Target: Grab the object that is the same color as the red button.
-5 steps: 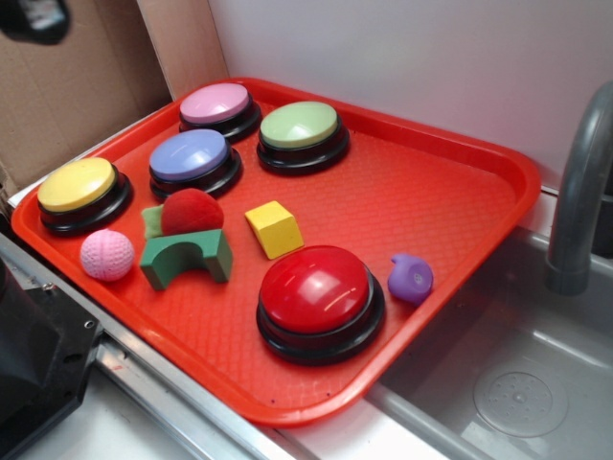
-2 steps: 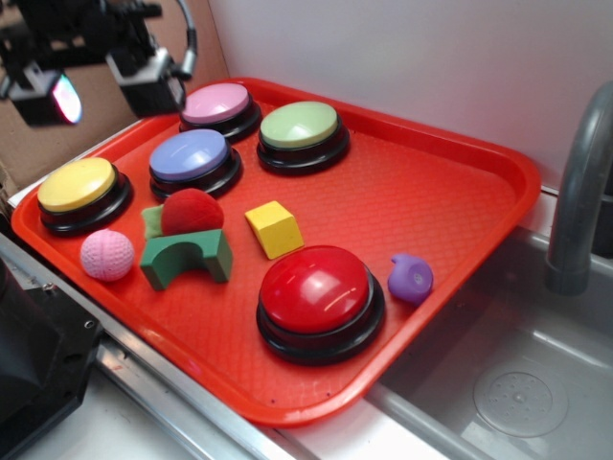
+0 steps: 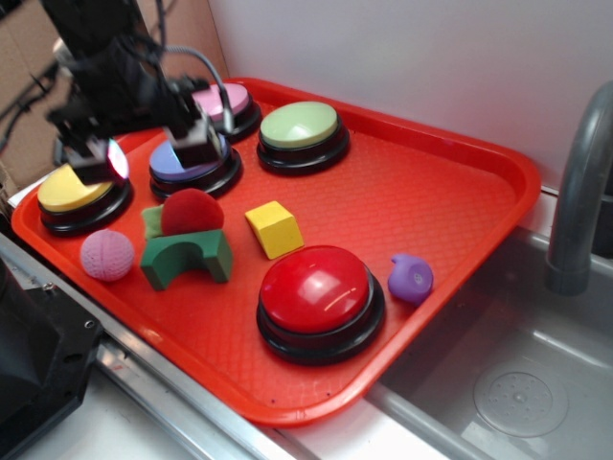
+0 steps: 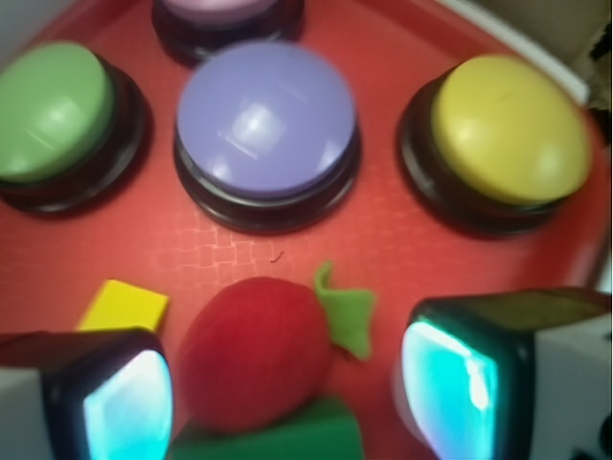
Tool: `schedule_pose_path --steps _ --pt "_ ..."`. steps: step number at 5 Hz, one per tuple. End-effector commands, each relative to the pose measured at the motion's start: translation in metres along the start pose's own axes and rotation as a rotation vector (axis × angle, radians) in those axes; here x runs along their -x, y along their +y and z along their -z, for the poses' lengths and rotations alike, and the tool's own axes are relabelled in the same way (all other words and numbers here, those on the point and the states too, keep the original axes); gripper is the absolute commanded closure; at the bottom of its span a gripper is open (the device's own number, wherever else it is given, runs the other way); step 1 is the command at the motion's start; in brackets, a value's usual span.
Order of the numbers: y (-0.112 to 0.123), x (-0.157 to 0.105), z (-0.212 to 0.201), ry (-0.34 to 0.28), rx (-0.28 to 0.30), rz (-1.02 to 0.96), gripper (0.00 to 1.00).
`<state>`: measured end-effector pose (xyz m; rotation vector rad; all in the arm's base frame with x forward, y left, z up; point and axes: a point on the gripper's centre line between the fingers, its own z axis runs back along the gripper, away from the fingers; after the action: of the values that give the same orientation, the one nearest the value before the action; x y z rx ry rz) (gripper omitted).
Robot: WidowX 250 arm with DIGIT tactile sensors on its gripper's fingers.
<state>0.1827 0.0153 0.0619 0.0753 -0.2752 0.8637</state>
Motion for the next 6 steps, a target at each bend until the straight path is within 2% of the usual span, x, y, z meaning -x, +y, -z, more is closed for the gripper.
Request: schedule_pose_path --steps 1,2,3,4,5,6 --pt "-0.008 -0.005 0.013 -0.015 0.103 0.014 0.0" --pt "-0.011 -0.008 0.02 0.033 0.106 0.008 0.0" --pt "-0.012 -0.011 0.027 0.027 0.095 0.004 0.52" --pt "-0.015 -0.014 0.029 0.076 0.092 0.019 1.0" --pt "-0.018 -0.018 0.031 0.084 0.093 0.013 1.0" --pt "-0.023 -0.027 0.014 0.078 0.093 0.057 1.0"
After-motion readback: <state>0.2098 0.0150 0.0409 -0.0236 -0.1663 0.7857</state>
